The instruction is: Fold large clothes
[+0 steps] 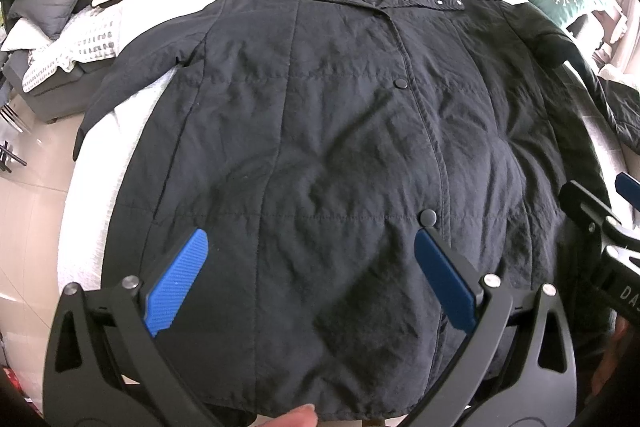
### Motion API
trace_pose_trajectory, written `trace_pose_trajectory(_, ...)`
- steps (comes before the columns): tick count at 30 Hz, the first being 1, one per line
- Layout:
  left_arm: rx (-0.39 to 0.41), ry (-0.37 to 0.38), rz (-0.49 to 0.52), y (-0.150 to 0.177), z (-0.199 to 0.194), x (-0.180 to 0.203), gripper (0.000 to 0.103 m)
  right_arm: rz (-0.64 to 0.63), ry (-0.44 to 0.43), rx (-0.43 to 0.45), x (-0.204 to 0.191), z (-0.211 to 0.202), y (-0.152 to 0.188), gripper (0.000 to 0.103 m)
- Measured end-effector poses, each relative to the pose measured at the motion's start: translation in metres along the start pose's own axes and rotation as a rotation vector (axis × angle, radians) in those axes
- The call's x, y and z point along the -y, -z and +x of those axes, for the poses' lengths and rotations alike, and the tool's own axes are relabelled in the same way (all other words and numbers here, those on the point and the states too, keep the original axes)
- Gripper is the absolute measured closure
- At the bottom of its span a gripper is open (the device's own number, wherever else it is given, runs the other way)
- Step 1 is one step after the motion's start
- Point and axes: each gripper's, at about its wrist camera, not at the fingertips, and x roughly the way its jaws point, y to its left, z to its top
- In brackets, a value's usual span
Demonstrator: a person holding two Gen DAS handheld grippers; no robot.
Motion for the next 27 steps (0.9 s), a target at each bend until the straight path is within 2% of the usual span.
trace_pose_trajectory(5, 0.003, 0.017, -0.011, -0.002, 0.002, -0.003, 0.000, 0.001, 0.003, -0.001, 0.000, -0.002, 0.000, 0.000)
trace_pose_trajectory(8, 0.065, 0.036, -0.013, -0.002, -0.006, -0.005, 0.000, 0.006, 0.009, 0.007, 0.001, -0.001, 0.000, 0.000)
trace_pose_trajectory(10, 0.100, 0.038, 0.026, -0.002, -0.011, -0.001, 0.000, 0.005, 0.014, 0.006, 0.003, 0.000, 0.000, 0.000)
trace_pose_trajectory(13, 0.075, 0.058, 0.093, -0.004, -0.010, 0.004, 0.000, -0.004, 0.009, 0.002, 0.004, 0.002, 0.000, 0.000)
trace_pose_trajectory(17, 0.057, 0.104, 0.108, -0.005, -0.009, 0.004, 0.000, -0.005, -0.030, -0.011, 0.012, 0.001, -0.002, 0.000)
trace_pose_trajectory(24, 0.065, 0.189, 0.102, -0.017, -0.011, -0.001, 0.000, 0.093, -0.015, 0.017, 0.068, -0.008, -0.031, 0.000)
trace_pose_trajectory(27, 0.071, 0.212, 0.091, -0.023, -0.011, -0.003, 0.000, 0.179, 0.050, 0.035, 0.113, -0.014, -0.053, 0.000)
